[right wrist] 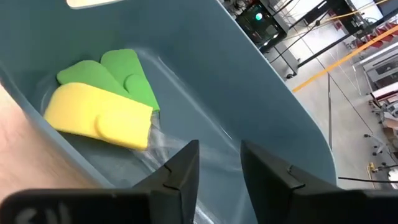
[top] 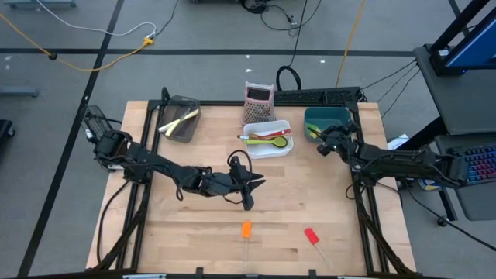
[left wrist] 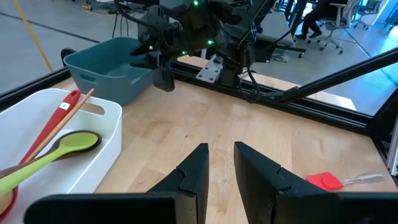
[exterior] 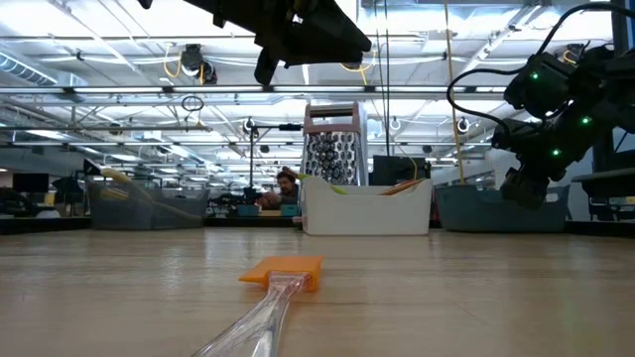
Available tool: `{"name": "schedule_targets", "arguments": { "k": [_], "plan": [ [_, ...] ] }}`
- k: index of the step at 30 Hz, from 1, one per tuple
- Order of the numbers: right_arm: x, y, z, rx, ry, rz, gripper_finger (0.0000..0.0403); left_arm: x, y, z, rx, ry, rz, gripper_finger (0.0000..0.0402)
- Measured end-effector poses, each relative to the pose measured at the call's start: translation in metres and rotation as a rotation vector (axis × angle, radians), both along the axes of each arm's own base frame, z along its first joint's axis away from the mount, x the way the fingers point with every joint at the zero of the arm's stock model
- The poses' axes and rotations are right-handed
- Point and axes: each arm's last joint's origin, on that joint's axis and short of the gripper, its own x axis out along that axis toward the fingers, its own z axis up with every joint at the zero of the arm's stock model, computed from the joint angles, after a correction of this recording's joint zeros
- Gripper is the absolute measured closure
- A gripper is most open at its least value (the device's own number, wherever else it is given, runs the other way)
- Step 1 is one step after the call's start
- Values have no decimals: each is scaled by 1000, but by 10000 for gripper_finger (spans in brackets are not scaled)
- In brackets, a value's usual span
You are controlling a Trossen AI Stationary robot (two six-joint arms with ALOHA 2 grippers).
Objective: Pick & Place Kitchen Items
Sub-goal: Put the red spatula into the blue bin
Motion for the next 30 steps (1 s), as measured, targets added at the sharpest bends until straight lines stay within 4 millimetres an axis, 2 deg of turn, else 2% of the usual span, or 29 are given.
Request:
{"name": "schedule_targets", "arguments": {
  "k": [21, 25, 30],
  "plan": [
    [2, 1, 4, 18, -66, 60, 199, 0, 0, 0, 0, 1, 0, 325],
    [3, 2, 11, -9, -140, 64, 189, 0, 0, 0, 2, 2, 1, 325],
    [10, 8, 27, -72, -336, 109, 180, 0, 1, 0, 4, 3, 1, 325]
  ]
}}
